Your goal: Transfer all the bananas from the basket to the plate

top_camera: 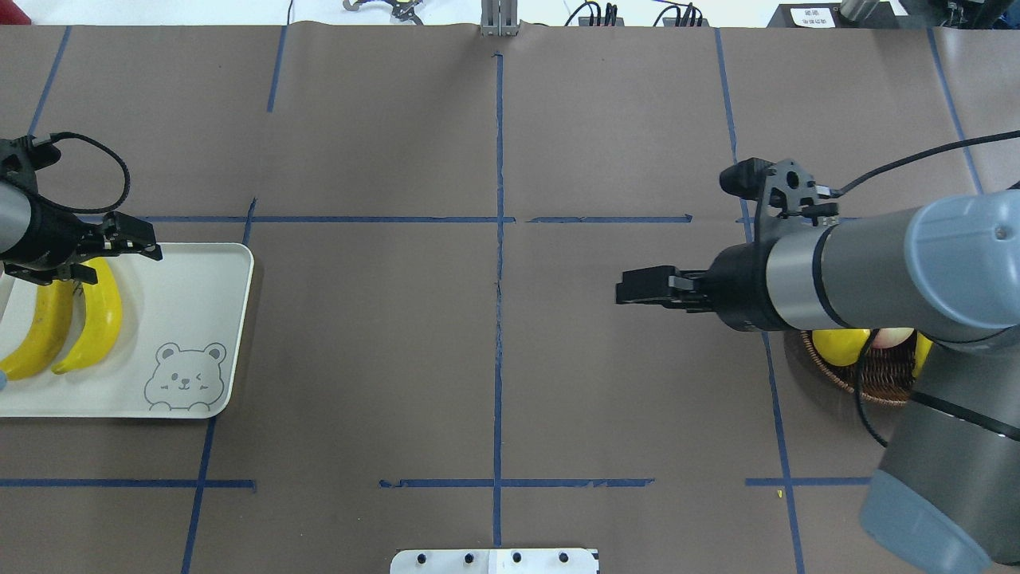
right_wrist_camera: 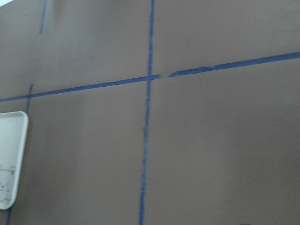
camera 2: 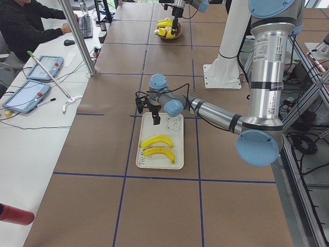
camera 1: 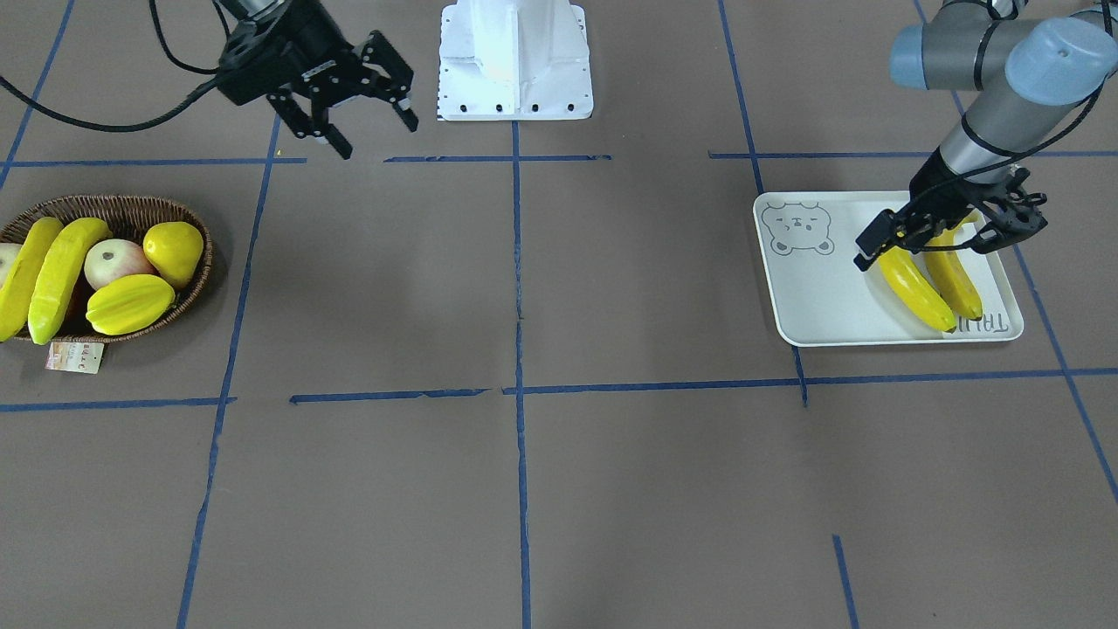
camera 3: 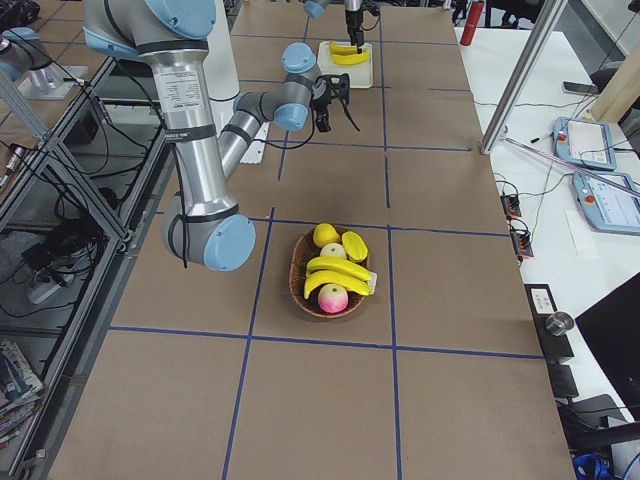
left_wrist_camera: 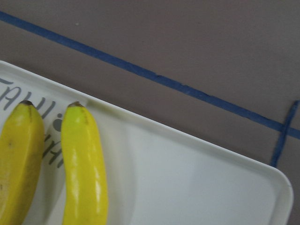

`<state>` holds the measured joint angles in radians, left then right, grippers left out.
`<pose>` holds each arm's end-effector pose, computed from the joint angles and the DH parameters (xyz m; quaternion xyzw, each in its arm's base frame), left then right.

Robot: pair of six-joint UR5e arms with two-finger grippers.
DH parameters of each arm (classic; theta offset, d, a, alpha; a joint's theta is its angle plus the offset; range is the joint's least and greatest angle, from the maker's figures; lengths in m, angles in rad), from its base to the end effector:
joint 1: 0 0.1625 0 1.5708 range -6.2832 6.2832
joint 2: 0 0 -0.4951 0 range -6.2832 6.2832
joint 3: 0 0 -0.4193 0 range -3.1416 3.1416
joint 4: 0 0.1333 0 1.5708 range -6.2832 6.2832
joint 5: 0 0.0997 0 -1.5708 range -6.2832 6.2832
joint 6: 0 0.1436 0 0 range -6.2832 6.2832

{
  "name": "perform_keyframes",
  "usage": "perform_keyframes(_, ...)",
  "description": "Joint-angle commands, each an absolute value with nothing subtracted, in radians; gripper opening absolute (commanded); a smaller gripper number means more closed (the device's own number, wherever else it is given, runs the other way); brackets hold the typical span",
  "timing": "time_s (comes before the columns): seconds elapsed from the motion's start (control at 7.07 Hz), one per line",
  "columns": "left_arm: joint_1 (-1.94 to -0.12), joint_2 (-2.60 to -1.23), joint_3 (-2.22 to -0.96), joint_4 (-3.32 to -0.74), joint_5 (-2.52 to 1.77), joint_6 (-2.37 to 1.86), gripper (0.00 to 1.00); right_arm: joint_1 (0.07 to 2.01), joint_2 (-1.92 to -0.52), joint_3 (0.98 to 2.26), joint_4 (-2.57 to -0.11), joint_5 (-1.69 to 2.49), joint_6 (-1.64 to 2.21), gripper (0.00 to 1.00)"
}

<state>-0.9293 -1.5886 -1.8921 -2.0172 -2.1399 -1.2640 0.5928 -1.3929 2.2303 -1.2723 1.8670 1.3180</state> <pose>0.2905 -0.4824 0.5331 0.0015 0.4497 -0.1693 0.8770 -0.3925 -0.3746 0.3057 0.1049 -0.5362 0.0628 0.8352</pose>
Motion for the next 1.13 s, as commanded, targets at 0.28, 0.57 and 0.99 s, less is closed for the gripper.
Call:
perform_keyframes(0.28,-0.861,-1.748,-1.924,-2.023,-2.175,-1.389,0.99,0.695,-1.692,2.232,-1.334,1.853,1.030,1.00)
perform_keyframes(0.57,-0.842,-1.772,-1.927,-2.023,-2.172,-1.427,0.99,0.806,-1.654,2.224,-1.565,1.854,1.025,1.00)
perform_keyframes(0.99,-0.831,-1.812,-1.930,-2.023,-2.171,-1.482,0.99,0.871,-1.601,2.150,-1.680,1.851,1.023,1.00)
